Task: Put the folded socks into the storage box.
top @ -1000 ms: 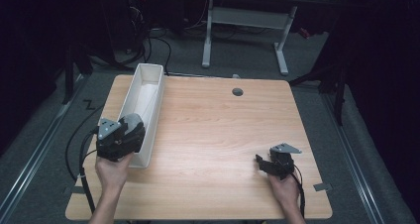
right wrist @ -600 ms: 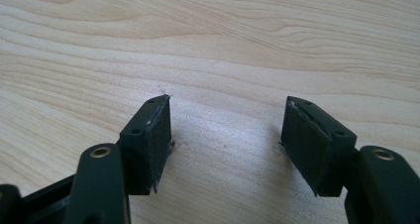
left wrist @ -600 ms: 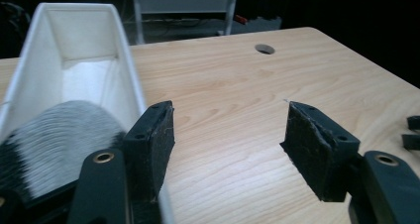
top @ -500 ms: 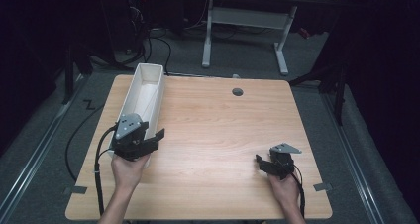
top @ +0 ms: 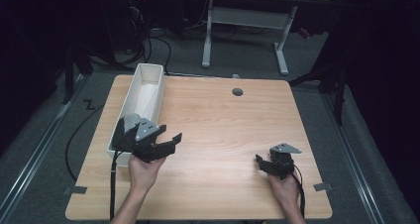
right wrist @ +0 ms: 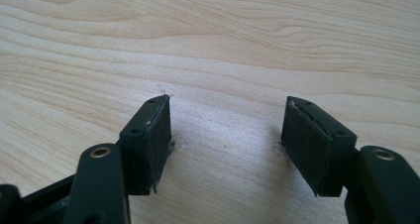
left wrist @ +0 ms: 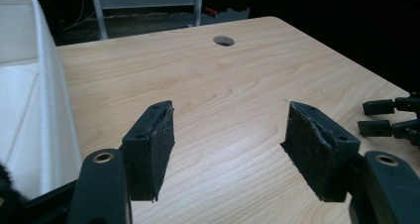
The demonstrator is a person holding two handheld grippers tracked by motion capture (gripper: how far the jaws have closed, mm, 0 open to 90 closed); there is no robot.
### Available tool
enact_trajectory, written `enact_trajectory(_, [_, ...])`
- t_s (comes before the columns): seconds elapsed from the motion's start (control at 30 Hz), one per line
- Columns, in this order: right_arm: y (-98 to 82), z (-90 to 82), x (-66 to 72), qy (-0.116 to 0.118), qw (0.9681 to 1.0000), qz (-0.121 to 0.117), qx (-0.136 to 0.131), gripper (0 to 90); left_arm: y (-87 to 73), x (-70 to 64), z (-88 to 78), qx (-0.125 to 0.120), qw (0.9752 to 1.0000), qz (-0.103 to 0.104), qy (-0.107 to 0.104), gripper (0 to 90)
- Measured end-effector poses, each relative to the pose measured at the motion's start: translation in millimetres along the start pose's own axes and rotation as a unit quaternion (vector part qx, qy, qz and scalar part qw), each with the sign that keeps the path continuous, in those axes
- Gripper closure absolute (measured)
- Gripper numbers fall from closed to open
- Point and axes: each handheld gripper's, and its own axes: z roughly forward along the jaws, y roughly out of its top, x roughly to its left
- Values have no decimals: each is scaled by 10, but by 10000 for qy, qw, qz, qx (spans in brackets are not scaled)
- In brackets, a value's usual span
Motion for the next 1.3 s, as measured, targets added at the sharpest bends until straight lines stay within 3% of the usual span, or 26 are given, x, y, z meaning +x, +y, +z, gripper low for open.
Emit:
enact_trajectory(0.43, [0,0,1,16,10000,-14,2,360,-388,-32,233,259,9996,36,57,366])
enact_trajectory(0.8, [8,7,10,44,10000,-37,7,359,-641,102,327,390,9989,87,262,367])
enact_trajectory(1.03, [17,16,28,76,10000,-54,6,362,-797,216,405,507,9970,294,507,364])
enact_trajectory(1.13, [29,26,48,100,9999,-90,7,364,-896,267,472,608,9950,425,676,362])
enact_trajectory(1.3, [33,30,64,134,9999,-97,14,354,-964,290,516,676,9930,605,760,357])
